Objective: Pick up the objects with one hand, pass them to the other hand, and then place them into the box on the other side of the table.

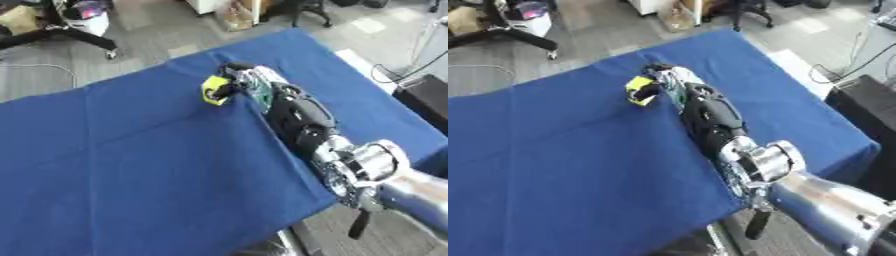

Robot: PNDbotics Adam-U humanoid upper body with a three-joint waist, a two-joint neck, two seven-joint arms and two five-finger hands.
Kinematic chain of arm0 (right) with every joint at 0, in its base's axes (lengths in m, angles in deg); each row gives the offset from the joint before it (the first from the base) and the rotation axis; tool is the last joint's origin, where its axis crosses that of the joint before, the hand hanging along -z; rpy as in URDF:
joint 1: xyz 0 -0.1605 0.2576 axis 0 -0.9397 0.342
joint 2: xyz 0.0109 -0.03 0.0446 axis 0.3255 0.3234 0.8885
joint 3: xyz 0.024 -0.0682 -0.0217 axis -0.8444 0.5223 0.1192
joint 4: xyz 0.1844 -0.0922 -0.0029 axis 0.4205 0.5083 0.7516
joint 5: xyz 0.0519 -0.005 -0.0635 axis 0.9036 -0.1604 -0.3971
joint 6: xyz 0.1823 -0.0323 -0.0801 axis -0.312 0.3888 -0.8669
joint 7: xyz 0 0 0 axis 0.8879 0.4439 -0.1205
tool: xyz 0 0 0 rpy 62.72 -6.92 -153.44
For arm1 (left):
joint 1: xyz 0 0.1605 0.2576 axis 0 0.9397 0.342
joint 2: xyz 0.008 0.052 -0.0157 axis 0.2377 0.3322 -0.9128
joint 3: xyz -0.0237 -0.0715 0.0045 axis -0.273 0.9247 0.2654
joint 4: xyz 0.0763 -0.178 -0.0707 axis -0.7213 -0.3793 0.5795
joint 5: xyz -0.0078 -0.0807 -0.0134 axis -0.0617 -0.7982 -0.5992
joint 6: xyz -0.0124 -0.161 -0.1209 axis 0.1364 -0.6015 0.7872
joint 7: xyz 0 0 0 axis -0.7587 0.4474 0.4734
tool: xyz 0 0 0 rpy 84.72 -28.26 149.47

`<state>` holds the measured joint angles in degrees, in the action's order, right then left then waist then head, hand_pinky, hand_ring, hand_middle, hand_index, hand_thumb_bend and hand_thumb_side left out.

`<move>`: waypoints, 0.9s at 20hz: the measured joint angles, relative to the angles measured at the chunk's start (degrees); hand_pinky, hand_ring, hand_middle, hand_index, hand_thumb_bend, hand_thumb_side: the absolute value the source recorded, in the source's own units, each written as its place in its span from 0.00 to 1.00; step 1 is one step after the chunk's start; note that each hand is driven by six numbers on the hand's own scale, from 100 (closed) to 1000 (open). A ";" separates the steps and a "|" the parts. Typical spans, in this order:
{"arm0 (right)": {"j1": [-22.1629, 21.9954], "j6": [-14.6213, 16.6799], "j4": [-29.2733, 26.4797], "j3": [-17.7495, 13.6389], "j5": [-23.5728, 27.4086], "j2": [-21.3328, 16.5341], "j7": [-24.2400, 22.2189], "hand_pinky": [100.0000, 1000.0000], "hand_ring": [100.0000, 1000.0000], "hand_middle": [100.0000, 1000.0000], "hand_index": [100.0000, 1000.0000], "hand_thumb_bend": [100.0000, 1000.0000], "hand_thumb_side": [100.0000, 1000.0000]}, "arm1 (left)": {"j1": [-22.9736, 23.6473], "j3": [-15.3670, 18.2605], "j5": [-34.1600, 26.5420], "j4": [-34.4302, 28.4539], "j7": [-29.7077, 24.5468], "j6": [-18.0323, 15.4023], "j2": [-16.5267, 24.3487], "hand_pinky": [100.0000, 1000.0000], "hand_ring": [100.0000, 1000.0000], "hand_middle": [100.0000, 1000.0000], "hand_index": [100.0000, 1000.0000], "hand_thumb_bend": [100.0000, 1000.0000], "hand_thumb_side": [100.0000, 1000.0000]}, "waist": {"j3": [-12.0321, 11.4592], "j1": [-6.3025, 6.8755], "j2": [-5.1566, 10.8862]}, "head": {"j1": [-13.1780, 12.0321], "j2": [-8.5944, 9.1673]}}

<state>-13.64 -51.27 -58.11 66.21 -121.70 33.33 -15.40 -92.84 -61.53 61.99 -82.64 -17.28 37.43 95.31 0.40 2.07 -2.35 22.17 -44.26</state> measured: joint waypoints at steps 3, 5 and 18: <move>-0.14 -0.09 -0.30 -0.31 -0.24 0.00 0.74 0.80 0.73 0.68 0.86 0.02 0.31 | 0.00 0.00 0.02 0.00 0.00 0.00 0.00 0.83 0.57 0.56 0.75 0.52 0.50 | 0.00 0.00 0.00 | 0.01 0.00; -0.35 -0.27 -0.68 -0.53 -0.17 -0.01 1.88 0.79 0.71 0.65 0.83 0.00 0.29 | 0.00 0.01 0.07 0.01 0.00 0.00 0.00 0.83 0.57 0.56 0.75 0.52 0.50 | 0.00 0.00 0.00 | 0.02 0.00; -0.41 1.83 -9.63 0.39 6.92 0.58 8.81 0.74 0.60 0.51 0.66 0.00 0.00 | 0.56 -1.08 1.01 2.13 -1.03 0.00 -0.05 0.83 0.57 0.55 0.74 0.49 0.50 | 0.33 0.00 0.00 | -0.31 0.00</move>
<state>-14.05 -49.44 -67.73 66.60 -114.78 33.90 -6.60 -92.28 -62.62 63.00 -80.51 -18.31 37.43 95.27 0.73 2.07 -2.35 21.87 -44.26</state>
